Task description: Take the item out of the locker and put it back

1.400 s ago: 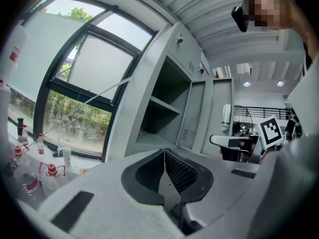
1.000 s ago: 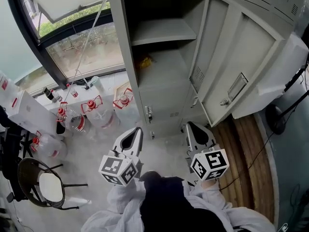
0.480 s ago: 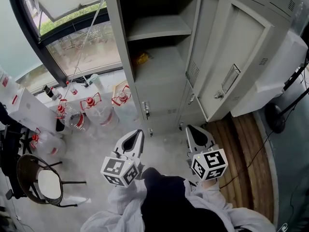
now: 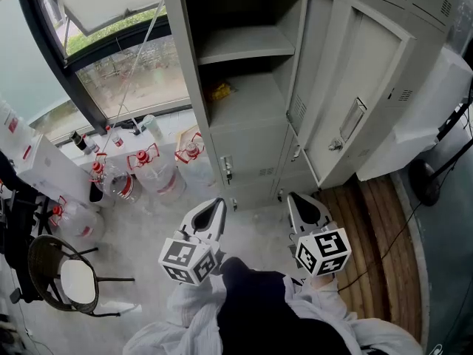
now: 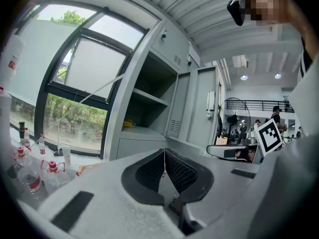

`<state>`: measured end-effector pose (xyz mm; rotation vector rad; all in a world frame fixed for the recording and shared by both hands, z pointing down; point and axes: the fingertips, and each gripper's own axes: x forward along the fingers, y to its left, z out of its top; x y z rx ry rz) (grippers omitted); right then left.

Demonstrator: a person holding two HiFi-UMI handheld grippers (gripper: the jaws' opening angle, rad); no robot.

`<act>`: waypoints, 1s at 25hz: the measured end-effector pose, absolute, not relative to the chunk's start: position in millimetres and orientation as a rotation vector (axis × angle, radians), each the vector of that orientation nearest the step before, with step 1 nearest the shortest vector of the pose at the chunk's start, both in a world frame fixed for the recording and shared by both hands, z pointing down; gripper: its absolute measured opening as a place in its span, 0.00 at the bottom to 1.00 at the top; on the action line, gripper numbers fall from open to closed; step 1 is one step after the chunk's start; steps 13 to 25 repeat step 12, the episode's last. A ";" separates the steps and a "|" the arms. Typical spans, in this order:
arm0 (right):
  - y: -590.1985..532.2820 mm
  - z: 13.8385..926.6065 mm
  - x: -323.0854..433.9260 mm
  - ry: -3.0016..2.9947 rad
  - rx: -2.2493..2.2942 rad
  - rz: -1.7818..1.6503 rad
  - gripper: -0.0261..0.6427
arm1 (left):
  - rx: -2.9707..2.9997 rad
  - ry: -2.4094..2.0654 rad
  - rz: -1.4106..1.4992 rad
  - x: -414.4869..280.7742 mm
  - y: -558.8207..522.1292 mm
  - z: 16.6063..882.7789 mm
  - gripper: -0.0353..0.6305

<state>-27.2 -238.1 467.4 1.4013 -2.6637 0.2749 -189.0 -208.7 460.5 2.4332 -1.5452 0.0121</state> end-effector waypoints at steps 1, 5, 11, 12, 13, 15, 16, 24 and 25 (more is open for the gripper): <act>-238.5 467.7 -25.6 -2.662 1.406 0.277 0.04 | 2.436 -1.542 0.015 -187.7 -208.9 460.5 0.07; -239.3 466.8 -21.1 -2.657 1.419 0.277 0.04 | 2.442 -1.530 0.020 -184.2 -210.3 460.2 0.07; -238.5 468.7 -19.4 -2.649 1.426 0.284 0.04 | 2.450 -1.510 0.023 -179.4 -211.7 462.1 0.07; -238.2 469.2 -19.1 -2.648 1.427 0.285 0.04 | 2.452 -1.507 0.025 -178.6 -211.8 462.8 0.07; -238.2 469.2 -19.1 -2.648 1.427 0.285 0.04 | 2.452 -1.507 0.025 -178.6 -211.8 462.8 0.07; -238.2 469.2 -19.1 -2.648 1.427 0.285 0.04 | 2.452 -1.507 0.025 -178.6 -211.8 462.8 0.07; -238.2 469.2 -19.1 -2.648 1.427 0.285 0.04 | 2.452 -1.507 0.025 -178.6 -211.8 462.8 0.07; -238.2 469.2 -19.1 -2.648 1.427 0.285 0.04 | 2.452 -1.507 0.025 -178.6 -211.8 462.8 0.07; -238.2 469.2 -19.1 -2.648 1.427 0.285 0.04 | 2.452 -1.507 0.025 -178.6 -211.8 462.8 0.07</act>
